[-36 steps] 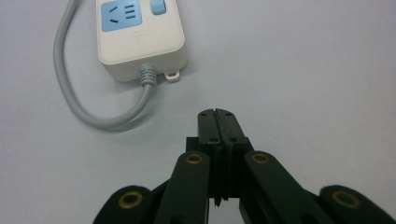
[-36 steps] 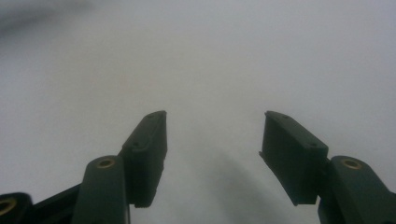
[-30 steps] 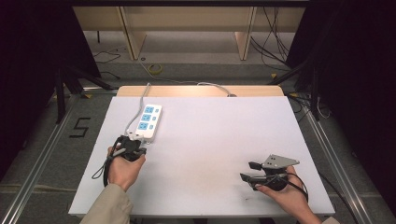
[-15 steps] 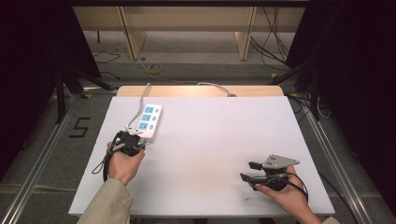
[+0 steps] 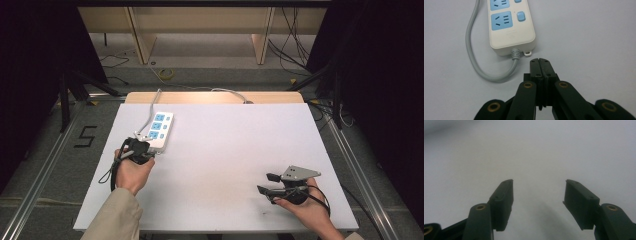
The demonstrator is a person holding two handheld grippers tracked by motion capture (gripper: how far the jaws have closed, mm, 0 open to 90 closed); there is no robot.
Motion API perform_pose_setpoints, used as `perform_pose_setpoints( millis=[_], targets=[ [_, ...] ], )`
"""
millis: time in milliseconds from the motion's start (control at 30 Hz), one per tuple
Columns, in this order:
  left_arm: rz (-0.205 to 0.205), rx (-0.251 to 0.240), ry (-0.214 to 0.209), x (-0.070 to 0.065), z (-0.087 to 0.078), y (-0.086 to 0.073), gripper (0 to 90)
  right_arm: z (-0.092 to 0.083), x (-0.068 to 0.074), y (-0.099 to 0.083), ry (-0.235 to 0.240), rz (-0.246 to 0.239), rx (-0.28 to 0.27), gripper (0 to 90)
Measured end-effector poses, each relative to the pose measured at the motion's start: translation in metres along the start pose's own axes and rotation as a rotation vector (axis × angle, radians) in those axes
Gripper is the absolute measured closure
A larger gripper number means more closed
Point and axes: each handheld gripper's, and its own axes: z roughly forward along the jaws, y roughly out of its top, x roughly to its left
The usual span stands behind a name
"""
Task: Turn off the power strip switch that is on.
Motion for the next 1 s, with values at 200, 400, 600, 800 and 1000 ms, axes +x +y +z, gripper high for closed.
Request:
perform_pose_setpoints(
  millis=[200,400,600,800,1000],
  targets=[
    [-0.002,0.002,0.005,0.001,0.001,0.003,89.9,0.000,0.000,0.000,0.000,0.000,0.000,41.2],
    [0.000,-0.001,0.009,0.002,0.001,0.006,89.9,0.000,0.000,0.000,0.000,0.000,0.001,41.2],
    [0.002,0.002,0.009,0.002,0.002,0.008,89.8,0.000,0.000,0.000,0.000,0.000,0.001,41.2],
    [0.000,0.000,0.015,0.003,0.003,0.010,89.9,0.000,0.000,0.000,0.001,-0.002,0.000,41.1],
    [0.006,0.006,0.018,0.004,0.004,0.013,89.9,0.000,0.000,0.000,0.001,-0.001,0.000,41.2]
  ],
)
